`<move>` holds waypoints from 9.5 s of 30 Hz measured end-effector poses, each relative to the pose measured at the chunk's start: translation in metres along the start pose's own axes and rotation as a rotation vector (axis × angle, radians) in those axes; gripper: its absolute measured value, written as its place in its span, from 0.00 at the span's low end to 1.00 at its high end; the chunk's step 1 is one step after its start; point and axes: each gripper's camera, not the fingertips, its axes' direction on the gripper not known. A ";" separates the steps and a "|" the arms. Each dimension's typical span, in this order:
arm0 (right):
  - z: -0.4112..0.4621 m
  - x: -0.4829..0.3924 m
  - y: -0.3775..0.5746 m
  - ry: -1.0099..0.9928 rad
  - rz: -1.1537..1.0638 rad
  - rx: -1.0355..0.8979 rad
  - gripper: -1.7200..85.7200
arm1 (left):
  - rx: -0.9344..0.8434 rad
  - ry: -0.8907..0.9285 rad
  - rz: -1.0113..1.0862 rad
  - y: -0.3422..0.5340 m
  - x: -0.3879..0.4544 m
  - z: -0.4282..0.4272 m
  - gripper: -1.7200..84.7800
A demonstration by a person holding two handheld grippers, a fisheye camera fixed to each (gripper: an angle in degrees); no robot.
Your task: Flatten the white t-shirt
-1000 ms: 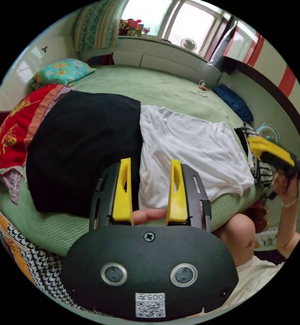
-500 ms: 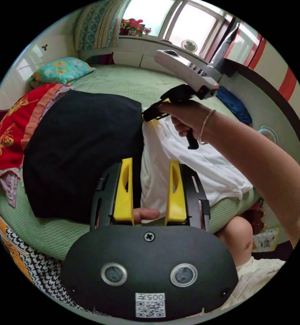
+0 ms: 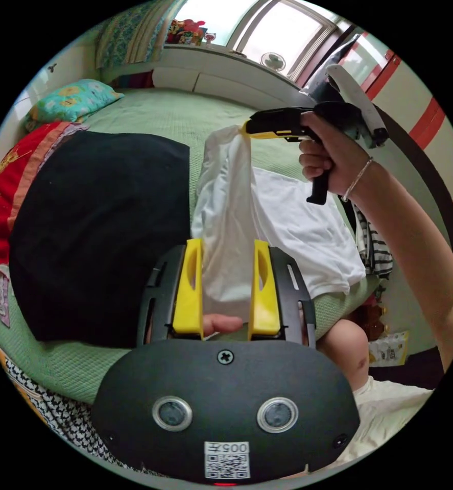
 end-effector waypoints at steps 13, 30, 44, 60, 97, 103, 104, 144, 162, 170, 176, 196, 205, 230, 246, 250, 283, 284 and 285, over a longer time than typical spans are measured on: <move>0.022 -0.020 -0.020 -0.077 0.008 -0.004 0.00 | -0.012 0.074 0.036 -0.019 -0.033 -0.018 0.04; -0.039 -0.045 0.134 -0.144 -0.489 0.017 0.14 | 0.046 0.141 -0.055 -0.028 -0.066 -0.034 0.03; -0.015 -0.084 0.280 0.244 -0.572 -0.003 0.02 | 0.157 0.214 -0.094 -0.016 -0.066 -0.043 0.03; -0.104 0.007 0.242 -0.086 -0.260 0.026 0.00 | 0.321 0.076 0.367 0.023 0.038 -0.038 0.21; -0.138 0.034 0.432 0.453 -0.504 -0.096 0.05 | 0.359 0.124 0.069 -0.025 0.108 0.030 0.02; -0.179 0.054 0.419 0.345 -0.426 -0.017 0.01 | 0.339 0.084 0.092 -0.035 0.128 0.042 0.02; -0.188 0.062 0.413 0.334 -0.393 -0.002 0.01 | 0.334 0.079 0.097 -0.036 0.131 0.044 0.02; -0.238 0.228 0.280 0.251 -0.187 -0.068 0.15 | -0.010 -0.170 0.020 -0.127 0.240 0.157 0.16; -0.266 0.215 0.419 0.141 -0.237 -0.156 0.05 | -0.305 -0.213 0.323 -0.010 0.298 0.193 0.21; -0.320 0.217 0.423 0.097 -0.212 -0.110 0.00 | -0.227 -0.193 0.297 0.012 0.316 0.149 0.05; -0.388 0.190 0.465 0.071 -0.360 -0.097 0.00 | -0.263 -0.072 0.300 0.052 0.330 0.091 0.05; -0.395 0.194 0.419 0.041 -0.478 -0.051 0.14 | -0.162 -0.244 0.335 0.034 0.322 0.098 0.23; -0.312 0.188 0.325 0.179 -0.555 -0.075 0.11 | -0.191 -0.284 0.320 -0.031 0.311 0.165 0.17; -0.235 0.290 0.044 0.240 0.115 0.184 0.01 | 0.132 -0.084 -0.230 -0.307 0.178 0.185 0.07; -0.178 0.238 0.157 0.043 -0.346 -0.073 0.13 | 0.053 -0.115 -0.115 -0.228 0.220 0.212 0.11; -0.146 0.229 0.148 0.229 -0.334 -0.147 0.06 | 0.144 -0.147 -0.275 -0.213 0.265 0.227 0.10; -0.237 0.282 0.199 -0.082 0.370 0.226 0.01 | 0.147 -0.378 0.033 -0.247 0.325 0.336 0.16; -0.230 0.281 0.206 -0.063 0.358 0.228 0.01 | 0.140 -0.373 0.064 -0.251 0.326 0.337 0.16; -0.227 0.281 0.210 -0.046 0.351 0.230 0.01 | 0.125 -0.382 0.125 -0.260 0.328 0.341 0.16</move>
